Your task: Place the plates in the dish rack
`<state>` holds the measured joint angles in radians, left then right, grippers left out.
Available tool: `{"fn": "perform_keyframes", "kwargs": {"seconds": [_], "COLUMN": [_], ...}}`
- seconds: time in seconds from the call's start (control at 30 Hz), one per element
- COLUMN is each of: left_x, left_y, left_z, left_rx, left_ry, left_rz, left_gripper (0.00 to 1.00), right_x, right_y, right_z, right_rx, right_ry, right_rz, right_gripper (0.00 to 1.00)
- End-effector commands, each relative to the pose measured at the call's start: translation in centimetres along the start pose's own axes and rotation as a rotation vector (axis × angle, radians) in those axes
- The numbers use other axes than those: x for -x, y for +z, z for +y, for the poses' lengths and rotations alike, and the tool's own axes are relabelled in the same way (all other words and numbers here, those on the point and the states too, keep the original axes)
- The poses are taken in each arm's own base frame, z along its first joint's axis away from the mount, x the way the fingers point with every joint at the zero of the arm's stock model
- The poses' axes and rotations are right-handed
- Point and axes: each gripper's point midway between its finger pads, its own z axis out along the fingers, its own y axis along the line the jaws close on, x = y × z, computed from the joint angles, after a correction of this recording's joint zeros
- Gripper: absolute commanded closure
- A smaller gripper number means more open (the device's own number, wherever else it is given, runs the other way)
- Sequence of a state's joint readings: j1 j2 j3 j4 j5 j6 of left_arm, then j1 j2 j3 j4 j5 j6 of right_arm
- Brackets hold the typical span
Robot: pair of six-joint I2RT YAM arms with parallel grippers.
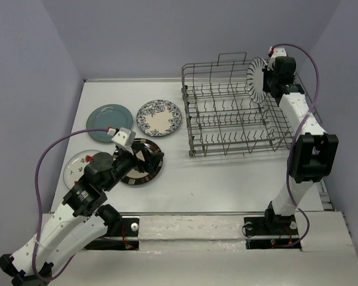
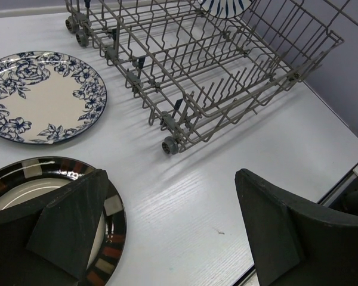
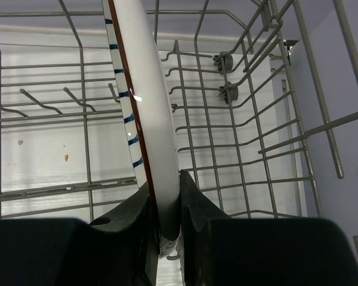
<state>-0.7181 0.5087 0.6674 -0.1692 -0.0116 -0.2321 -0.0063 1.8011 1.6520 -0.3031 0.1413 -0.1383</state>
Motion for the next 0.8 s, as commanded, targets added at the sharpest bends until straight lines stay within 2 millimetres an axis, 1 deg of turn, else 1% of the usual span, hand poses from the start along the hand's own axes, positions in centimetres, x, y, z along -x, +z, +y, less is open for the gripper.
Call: {"fn": "perform_keyframes", "kwargs": {"seconds": [0.0,0.13,0.2,0.23,0.33,0.37,0.47,0.5,0.53,0.57,0.63,0.67,0.7,0.77], "left_x": [0.8,0.5,0.4,0.4,0.2,0.1,0.1,0.0,-0.2,-0.2,-0.3,-0.3,-0.3,-0.5], "left_y": [0.3,0.6,0.8,0.9,1.2,1.3,1.4,1.5,1.6,1.7,1.9,2.0,2.0,2.2], "left_z": [0.0,0.2,0.4,0.5,0.7,0.9,1.2,1.5,1.6,1.7,2.1,2.4,2.6,3.0], "left_rx": [-0.001,0.008,0.015,0.018,0.027,0.036,0.051,0.062,0.068,0.077,0.095,0.111,0.119,0.142], "left_ry": [0.015,0.015,0.017,0.016,0.016,0.014,0.012,0.010,0.008,0.007,0.007,0.006,0.003,-0.001], "left_rz": [-0.028,-0.015,-0.007,-0.005,0.007,0.007,0.008,0.014,0.017,0.022,0.027,0.028,0.029,0.036], "left_gripper": [0.01,0.01,0.01,0.01,0.01,0.01,0.01,0.01,0.01,0.01,0.01,0.01,0.01,0.01], "right_x": [4.0,2.9,2.9,2.8,2.9,3.1,3.8,4.3,4.5,5.3,5.9,6.2,6.4,6.7], "right_y": [0.8,1.2,1.0,1.0,0.7,0.4,-0.2,-0.8,-1.1,-2.2,-3.4,-4.7,-5.6,-7.6], "right_z": [-0.4,-0.2,0.0,0.0,-0.1,-0.2,-0.4,-0.6,-0.6,-0.5,0.2,1.1,1.3,3.1], "right_rx": [-0.013,-0.010,-0.003,-0.001,-0.010,-0.015,-0.022,-0.026,-0.026,-0.018,0.034,0.090,0.109,0.169], "right_ry": [0.034,0.041,0.053,0.056,0.086,0.092,0.130,0.144,0.168,0.212,0.250,0.292,0.314,0.367], "right_rz": [-0.168,-0.151,-0.153,-0.152,-0.156,-0.160,-0.175,-0.188,-0.193,-0.215,-0.232,-0.244,-0.252,-0.265], "right_gripper": [0.93,0.93,0.88,0.81,0.69,0.57,0.37,0.25,0.20,0.14,0.09,0.07,0.06,0.05]}}
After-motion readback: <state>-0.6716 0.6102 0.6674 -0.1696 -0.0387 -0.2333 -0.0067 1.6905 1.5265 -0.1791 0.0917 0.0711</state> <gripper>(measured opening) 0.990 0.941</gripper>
